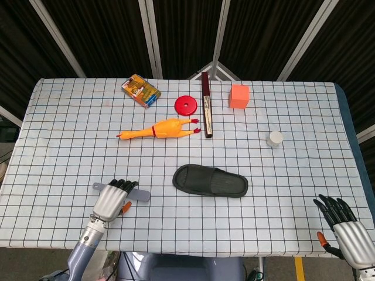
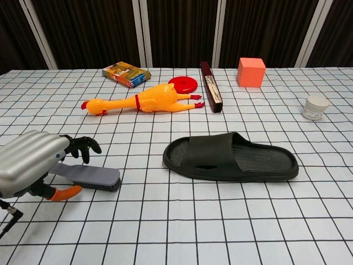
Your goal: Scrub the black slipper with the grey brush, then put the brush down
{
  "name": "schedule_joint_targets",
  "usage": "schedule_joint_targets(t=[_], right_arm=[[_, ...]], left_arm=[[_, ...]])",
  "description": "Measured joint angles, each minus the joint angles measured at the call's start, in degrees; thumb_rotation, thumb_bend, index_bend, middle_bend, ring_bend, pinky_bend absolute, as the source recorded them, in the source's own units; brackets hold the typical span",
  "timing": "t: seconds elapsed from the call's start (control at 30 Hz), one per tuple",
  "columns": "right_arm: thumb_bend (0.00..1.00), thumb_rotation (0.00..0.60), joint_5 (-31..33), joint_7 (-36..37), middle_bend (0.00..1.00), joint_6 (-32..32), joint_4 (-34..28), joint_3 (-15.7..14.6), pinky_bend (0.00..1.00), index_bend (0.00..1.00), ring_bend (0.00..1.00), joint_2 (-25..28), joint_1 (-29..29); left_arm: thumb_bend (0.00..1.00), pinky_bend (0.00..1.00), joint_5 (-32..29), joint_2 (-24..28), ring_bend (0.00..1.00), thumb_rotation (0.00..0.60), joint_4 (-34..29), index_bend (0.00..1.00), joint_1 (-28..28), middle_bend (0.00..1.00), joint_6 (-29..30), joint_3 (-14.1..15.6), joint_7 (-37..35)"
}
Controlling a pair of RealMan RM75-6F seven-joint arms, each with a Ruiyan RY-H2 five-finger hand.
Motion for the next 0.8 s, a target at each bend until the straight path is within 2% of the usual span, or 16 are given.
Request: schedule_joint_targets(t=[0.33, 0.8], right_arm=[[0.48, 0.600, 0.76, 0.12, 0.00, -0.54, 0.04, 0.29, 0.00, 0.00, 0.00, 0.02, 0.21], [0.48, 0.600, 0.82, -0.15, 0.00, -0.61, -0.14, 0.18, 0.00, 0.00, 0.00, 0.33, 0.11]], left_arm=[[0.37, 0.40, -1.00, -0.96, 0.39, 0.600, -0.68, 0.32, -1.54, 0.44, -1.20, -0.26, 2.13], [0.37, 0.39, -2.28, -1.71, 0.37, 0.600, -0.02, 0.32, -2.61, 0.40, -1.48, -0.14, 2.93]])
